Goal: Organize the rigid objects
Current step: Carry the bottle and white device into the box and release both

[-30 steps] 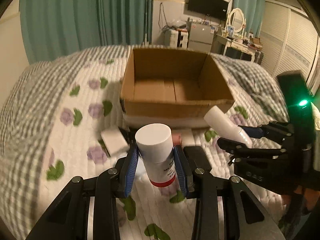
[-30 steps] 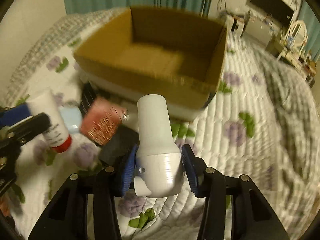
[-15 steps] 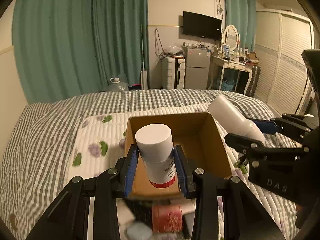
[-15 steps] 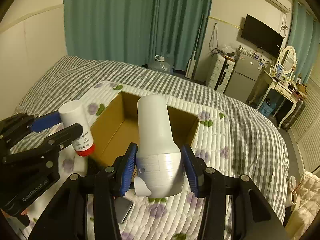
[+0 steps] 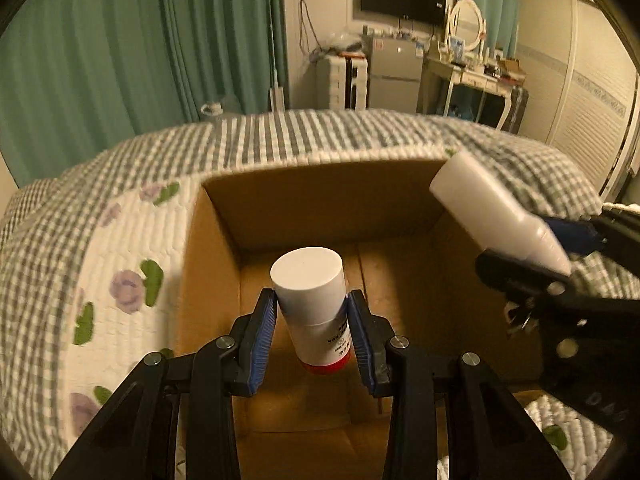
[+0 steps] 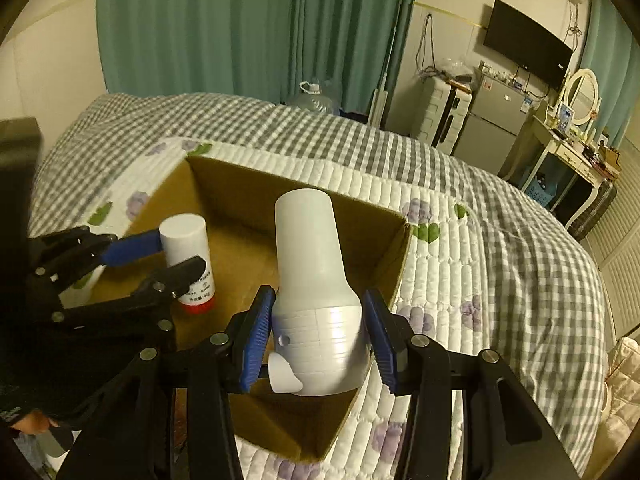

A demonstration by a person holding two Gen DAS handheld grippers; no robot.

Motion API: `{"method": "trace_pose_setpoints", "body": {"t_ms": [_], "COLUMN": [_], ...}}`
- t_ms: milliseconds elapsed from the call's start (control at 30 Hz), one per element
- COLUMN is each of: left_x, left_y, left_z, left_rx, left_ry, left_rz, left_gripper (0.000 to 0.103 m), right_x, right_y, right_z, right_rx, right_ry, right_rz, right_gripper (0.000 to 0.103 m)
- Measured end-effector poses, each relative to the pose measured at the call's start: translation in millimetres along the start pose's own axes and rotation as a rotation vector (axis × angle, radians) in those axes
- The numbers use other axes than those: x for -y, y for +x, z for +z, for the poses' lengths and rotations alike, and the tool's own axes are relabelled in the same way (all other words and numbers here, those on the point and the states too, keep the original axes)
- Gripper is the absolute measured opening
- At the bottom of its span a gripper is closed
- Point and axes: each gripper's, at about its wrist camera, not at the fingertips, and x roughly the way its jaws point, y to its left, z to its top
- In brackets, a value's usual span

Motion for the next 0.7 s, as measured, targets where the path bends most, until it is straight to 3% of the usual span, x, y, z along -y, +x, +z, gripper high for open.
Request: {"method": "trace_pose_setpoints", "body": {"t_ms": [133,267,700], "left_x": [-0.1,-3.0,-30.0], "left_y": [18.9,10.5,-42.7], "left_z": [-5.5,-1.4,14.9], "left_rx": [-0.044,0.003,0.131], "left_ry": [0.009,0.005,-0.027], "left_rz": [0.006,0.007,0.022], "left_gripper": [0.04,0.052,0.052], "right_x": [2.4,4.1,-3.4], "right_y": [12.4,16.0,45.2], "right_z": [-0.7,0.5,11.8], "right_rx": [-0.009,0.01,-0.023], "right_ry": [-0.001,0.006,0.029], "right_rz": [0.001,-0.014,-0.008], "right_gripper": [0.046,0.046,0.046]}}
